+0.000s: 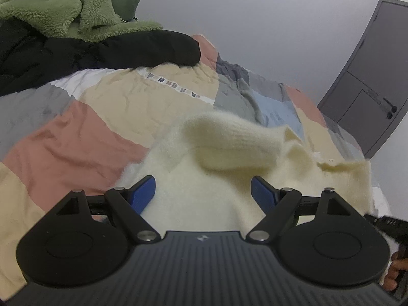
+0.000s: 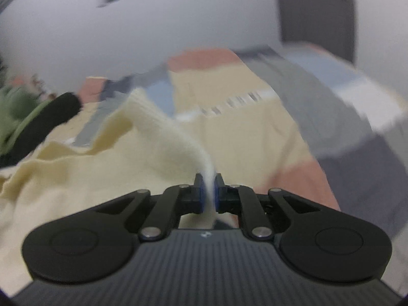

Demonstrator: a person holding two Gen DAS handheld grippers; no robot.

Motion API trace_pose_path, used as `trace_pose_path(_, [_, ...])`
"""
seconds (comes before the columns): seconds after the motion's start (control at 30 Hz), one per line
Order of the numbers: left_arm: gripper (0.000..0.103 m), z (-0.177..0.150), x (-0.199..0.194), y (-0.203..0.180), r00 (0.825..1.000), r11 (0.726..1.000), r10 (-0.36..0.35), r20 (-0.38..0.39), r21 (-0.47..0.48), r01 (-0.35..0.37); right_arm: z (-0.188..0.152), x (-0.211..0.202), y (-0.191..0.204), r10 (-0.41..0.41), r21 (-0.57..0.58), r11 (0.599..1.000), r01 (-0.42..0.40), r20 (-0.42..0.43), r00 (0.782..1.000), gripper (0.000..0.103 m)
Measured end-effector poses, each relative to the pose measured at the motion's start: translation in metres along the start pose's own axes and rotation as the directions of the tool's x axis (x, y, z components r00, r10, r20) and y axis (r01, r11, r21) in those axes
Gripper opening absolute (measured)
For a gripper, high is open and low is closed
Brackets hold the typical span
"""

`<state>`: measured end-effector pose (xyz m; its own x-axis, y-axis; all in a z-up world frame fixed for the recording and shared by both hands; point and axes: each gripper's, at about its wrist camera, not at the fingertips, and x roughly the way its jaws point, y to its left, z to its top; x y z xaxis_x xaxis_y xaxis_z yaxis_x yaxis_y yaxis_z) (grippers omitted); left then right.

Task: Fold large clothes

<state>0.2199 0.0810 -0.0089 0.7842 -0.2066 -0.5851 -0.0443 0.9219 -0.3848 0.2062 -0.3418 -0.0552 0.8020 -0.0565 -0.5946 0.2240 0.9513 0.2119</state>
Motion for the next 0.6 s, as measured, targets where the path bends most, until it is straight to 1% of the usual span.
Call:
trace_pose_path(0.1, [0.085,0.0,-0.005,-0.003,1.0,0.999,-0.031,-0.003,0.014,0.031,-0.007,0.008,-0.015,0.006,0.098,0.995,0.001,-0.065,0.998,0.01])
trace_pose_path(0.13, [0.085,-0.001,-0.007,-0.004,0.999,0.999,-0.045,-0.006,0.022,0.045,-0.009,0.009,-0.015,0.009,0.11,0.994,0.0,-0.075,0.997,0.01])
trace_pose_path(0.2, [0.085,-0.002,-0.01,-0.009,0.998,0.997,-0.063,-0.007,0.036,0.063,-0.01,0.009,-0.016,0.012,0.124,0.992,-0.003,-0.074,0.997,0.012])
trace_pose_path(0.3, [0.085,-0.004,-0.012,-0.014,0.996,0.995,-0.087,-0.015,0.056,0.087,-0.009,0.003,-0.016,0.036,0.168,0.985,-0.027,-0.047,0.998,0.016])
trace_pose_path(0.33, [0.085,-0.005,-0.013,-0.016,0.996,0.994,-0.091,-0.018,0.061,0.092,-0.008,-0.001,-0.015,0.039,0.168,0.985,-0.031,-0.044,0.998,0.021])
trace_pose_path(0.37, [0.085,-0.005,-0.014,-0.018,0.995,0.993,-0.096,-0.018,0.066,0.097,-0.007,-0.004,-0.013,0.041,0.162,0.986,-0.034,-0.04,0.998,0.033])
trace_pose_path(0.4, [0.085,-0.006,-0.015,-0.019,0.995,0.992,-0.102,-0.018,0.071,0.103,-0.006,-0.009,-0.01,0.055,0.158,0.986,-0.049,-0.033,0.998,0.04])
trace_pose_path(0.43, [0.085,-0.007,-0.016,-0.021,0.994,0.991,-0.106,-0.019,0.074,0.107,-0.003,-0.012,-0.01,0.083,0.159,0.984,-0.078,-0.024,0.996,0.056])
trace_pose_path(0.47, [0.085,-0.008,-0.017,-0.023,0.994,0.991,-0.112,-0.021,0.075,0.113,-0.003,-0.017,-0.008,0.123,0.161,0.98,-0.12,-0.011,0.992,0.061])
trace_pose_path(0.53, [0.085,-0.01,-0.02,-0.027,0.992,0.989,-0.124,-0.024,0.081,0.125,-0.005,-0.029,-0.002,0.185,0.159,0.97,-0.184,0.009,0.983,0.06])
trace_pose_path(0.6, [0.085,-0.015,-0.023,-0.031,0.992,0.989,-0.124,-0.028,0.084,0.126,-0.007,-0.04,0.002,0.218,0.154,0.964,-0.218,0.019,0.976,0.06])
